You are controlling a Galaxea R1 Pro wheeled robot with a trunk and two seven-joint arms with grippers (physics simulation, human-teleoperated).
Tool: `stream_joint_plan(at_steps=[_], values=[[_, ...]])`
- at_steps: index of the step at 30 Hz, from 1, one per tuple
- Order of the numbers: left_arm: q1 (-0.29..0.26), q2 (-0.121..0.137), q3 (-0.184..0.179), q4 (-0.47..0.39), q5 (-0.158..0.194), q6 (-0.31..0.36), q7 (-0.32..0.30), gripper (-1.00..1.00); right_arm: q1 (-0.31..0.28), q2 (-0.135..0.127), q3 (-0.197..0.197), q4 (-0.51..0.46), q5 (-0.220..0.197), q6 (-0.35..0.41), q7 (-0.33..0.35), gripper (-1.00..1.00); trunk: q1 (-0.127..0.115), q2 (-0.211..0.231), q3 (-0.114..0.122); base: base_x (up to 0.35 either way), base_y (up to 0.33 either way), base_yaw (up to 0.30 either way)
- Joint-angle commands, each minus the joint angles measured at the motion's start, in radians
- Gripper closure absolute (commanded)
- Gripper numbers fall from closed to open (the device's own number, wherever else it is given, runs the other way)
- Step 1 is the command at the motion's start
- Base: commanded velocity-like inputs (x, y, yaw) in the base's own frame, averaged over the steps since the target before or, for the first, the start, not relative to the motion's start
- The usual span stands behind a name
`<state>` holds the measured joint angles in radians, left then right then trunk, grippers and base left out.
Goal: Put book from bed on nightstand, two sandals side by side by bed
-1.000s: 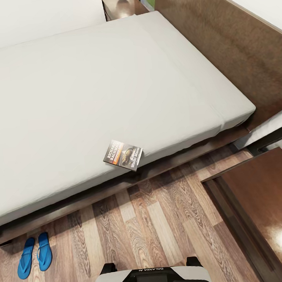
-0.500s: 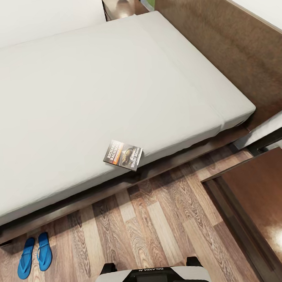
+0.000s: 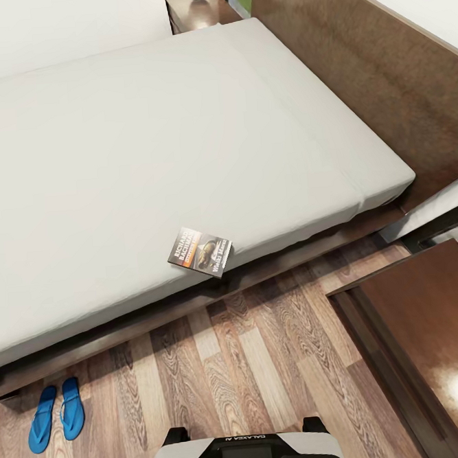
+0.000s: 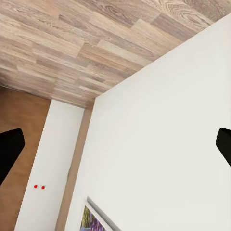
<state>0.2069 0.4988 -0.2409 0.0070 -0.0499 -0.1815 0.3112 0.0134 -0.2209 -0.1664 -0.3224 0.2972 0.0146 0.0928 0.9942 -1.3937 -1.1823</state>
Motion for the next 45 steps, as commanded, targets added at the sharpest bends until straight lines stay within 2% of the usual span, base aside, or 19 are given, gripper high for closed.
stream_joint_plan(at_steps=[1,11,28,36,39,45], values=[[0.000,0.000,-0.003,0.001,-0.005,-0.003,0.005,-1.00,-0.005,0.001,-0.008,-0.005,0.010,0.001,0.008,-1.00,0.000,0.000,0.000,0.000,0.000,0.000],[0.000,0.000,-0.002,0.001,-0.006,-0.003,0.005,-1.00,-0.047,0.006,-0.006,-0.013,0.010,0.001,0.008,-1.00,0.000,0.000,0.000,0.000,0.000,0.000],[0.000,0.000,-0.002,0.000,-0.007,-0.003,0.005,-1.00,-0.151,0.015,0.000,-0.013,0.010,0.001,0.010,-1.00,0.000,0.000,0.000,0.000,0.000,0.000],[0.000,-0.010,-0.002,0.000,-0.007,-0.003,0.005,-1.00,-0.206,0.030,0.002,-0.012,0.011,0.003,0.011,-1.00,0.000,0.000,0.000,0.000,0.000,0.000],[0.000,-0.012,-0.002,0.000,-0.007,-0.003,0.005,-1.00,-0.218,0.037,0.003,-0.012,0.011,0.004,0.018,-1.00,0.000,0.000,0.000,0.000,0.000,0.000],[0.000,-0.016,-0.002,0.000,-0.007,-0.003,0.005,-1.00,-0.256,0.048,0.005,-0.013,0.013,0.007,0.087,-1.00,0.000,0.000,0.000,0.000,0.000,0.000]])
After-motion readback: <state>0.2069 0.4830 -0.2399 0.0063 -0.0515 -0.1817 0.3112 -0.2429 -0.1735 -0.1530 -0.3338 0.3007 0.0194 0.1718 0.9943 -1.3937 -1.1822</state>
